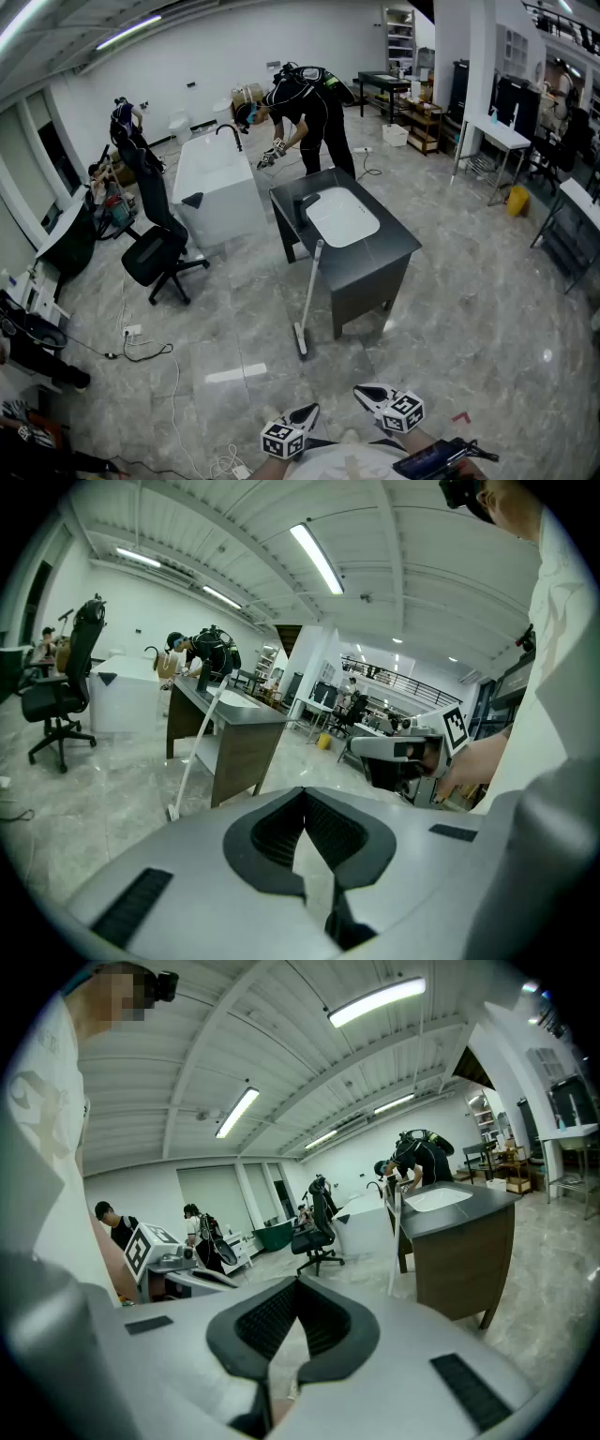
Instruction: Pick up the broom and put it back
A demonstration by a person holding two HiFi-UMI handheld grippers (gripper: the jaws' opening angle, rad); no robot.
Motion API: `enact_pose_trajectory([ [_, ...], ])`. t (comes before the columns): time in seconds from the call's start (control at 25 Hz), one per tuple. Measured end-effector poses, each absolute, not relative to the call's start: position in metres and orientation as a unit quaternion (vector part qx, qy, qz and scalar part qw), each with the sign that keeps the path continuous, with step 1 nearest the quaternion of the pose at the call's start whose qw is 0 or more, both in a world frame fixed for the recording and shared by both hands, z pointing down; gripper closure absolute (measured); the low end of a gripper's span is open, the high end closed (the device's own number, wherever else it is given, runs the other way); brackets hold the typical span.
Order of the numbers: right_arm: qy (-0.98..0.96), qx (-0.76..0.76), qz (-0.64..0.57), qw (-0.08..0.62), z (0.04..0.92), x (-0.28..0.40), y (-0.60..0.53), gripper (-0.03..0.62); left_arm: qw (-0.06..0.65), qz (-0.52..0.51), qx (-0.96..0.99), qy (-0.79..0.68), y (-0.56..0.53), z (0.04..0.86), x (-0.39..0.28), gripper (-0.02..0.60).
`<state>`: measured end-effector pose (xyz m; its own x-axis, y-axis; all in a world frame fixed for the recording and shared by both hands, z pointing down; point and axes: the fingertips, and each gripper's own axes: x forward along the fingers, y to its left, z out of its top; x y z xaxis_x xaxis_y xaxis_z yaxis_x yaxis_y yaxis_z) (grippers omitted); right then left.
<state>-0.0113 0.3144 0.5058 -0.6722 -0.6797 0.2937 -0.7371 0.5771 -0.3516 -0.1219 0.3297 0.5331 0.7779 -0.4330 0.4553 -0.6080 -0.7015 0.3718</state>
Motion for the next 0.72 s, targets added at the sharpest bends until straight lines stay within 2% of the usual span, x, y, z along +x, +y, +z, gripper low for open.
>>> enact_pose_trajectory([
  [0.72, -0.877, 0.422, 0.227, 0.027, 0.494, 0.024, 0.323, 0.576, 0.233, 0.175, 0.908, -0.301, 0.342, 0.513, -0.105, 0.571],
])
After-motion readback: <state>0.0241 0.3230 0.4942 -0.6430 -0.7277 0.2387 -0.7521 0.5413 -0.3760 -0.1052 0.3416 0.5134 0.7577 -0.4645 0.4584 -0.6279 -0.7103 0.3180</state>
